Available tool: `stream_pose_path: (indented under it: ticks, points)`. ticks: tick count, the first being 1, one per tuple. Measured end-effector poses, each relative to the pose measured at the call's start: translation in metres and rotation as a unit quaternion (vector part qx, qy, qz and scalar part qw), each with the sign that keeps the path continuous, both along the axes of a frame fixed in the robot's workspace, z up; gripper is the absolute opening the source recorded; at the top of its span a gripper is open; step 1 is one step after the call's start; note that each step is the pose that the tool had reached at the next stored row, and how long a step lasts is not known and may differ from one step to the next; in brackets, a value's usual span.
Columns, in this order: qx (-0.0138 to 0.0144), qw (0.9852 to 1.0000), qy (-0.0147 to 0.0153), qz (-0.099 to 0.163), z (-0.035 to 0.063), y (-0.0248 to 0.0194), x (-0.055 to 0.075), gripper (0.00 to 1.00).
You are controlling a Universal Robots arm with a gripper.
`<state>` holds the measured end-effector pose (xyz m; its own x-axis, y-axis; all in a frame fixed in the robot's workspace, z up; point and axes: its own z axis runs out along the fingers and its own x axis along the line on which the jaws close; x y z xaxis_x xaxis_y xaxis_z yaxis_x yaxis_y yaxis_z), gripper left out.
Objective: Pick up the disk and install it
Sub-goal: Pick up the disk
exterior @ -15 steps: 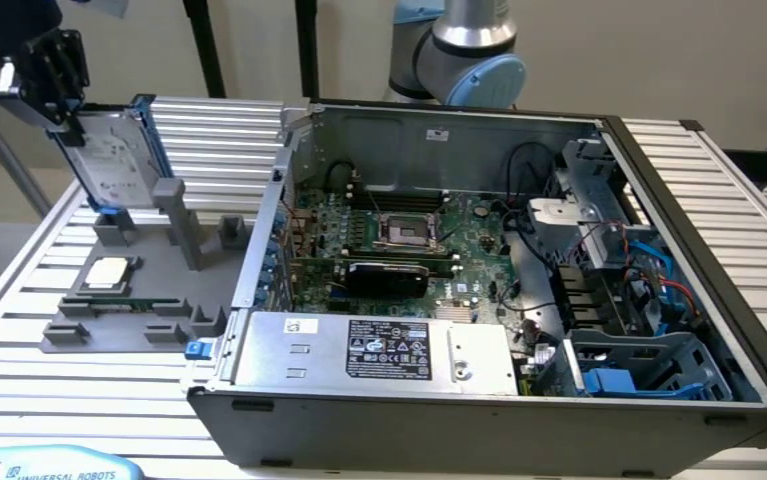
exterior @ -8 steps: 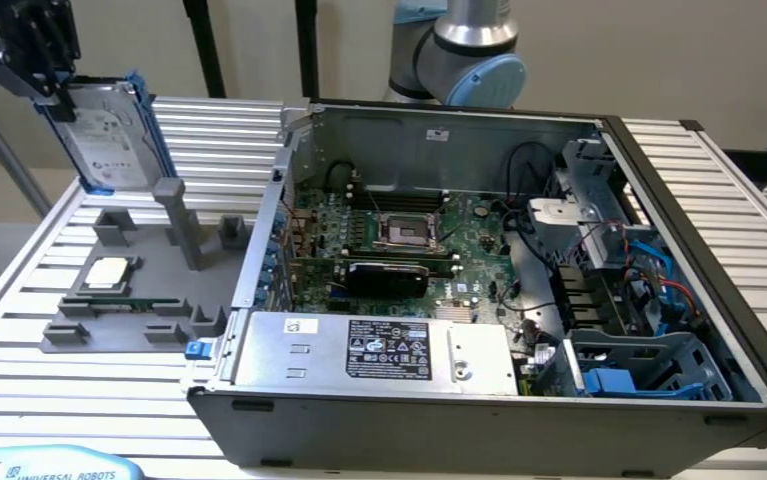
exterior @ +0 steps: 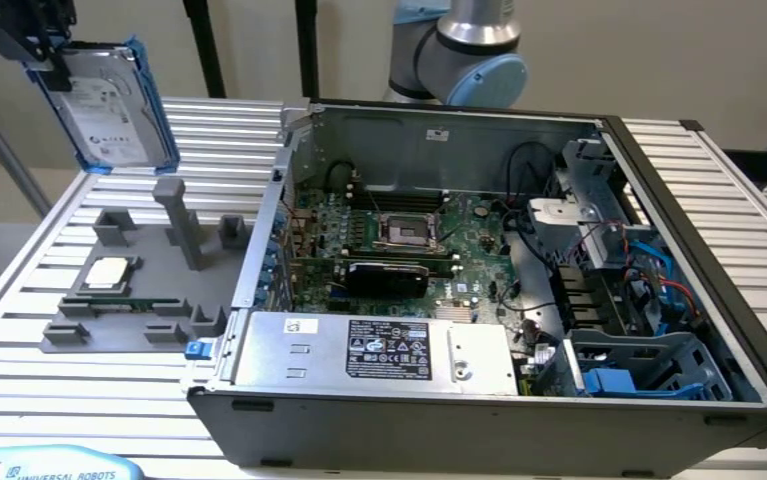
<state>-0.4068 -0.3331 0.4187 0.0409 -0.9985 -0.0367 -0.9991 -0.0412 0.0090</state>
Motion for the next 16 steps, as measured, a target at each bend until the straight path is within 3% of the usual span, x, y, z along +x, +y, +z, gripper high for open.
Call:
stream_pose_path:
  ticks: [9,16]
  points:
    - [0.0013,1.0,0.0001,0.0,0.0408,-0.0003,0.041,0.33]
    - [0.0025,1.0,0.0006,0.0,0.0726,-0.0042,0.073,0.33]
